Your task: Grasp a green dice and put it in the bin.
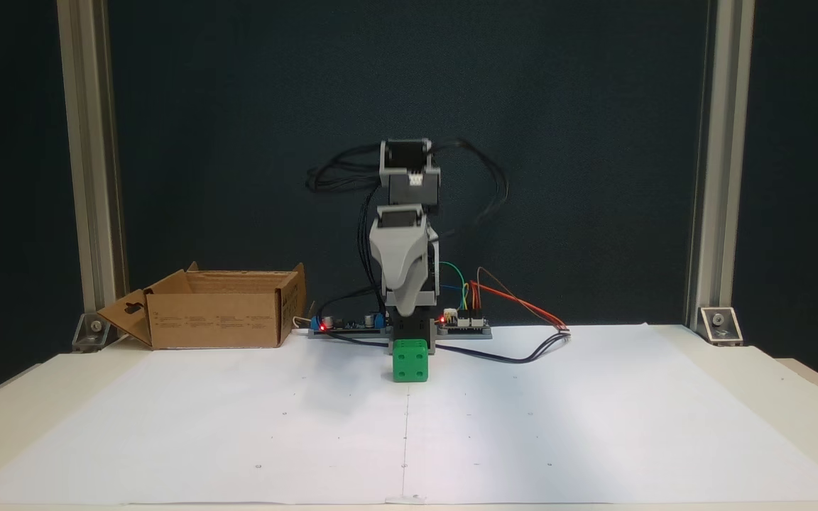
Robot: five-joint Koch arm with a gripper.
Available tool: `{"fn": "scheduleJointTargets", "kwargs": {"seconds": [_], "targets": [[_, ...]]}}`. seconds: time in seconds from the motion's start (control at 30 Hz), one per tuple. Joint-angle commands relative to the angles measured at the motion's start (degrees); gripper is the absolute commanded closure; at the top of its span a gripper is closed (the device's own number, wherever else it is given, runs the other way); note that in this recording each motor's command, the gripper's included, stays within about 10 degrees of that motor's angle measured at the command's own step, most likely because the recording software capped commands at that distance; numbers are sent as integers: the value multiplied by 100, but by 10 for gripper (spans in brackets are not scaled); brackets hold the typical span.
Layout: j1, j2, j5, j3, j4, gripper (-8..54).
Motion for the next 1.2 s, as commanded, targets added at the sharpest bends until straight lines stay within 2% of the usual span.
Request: {"fn": "scheduleJointTargets", "kwargs": {"seconds": [0.0,0.3,0.57,1.17], "targets": [[-18,589,-237,-606,659,17],[-9,105,-229,-1828,2373,16],[-9,-26,-229,-2364,3067,16],[-88,-35,-185,-1890,3656,9]]}}
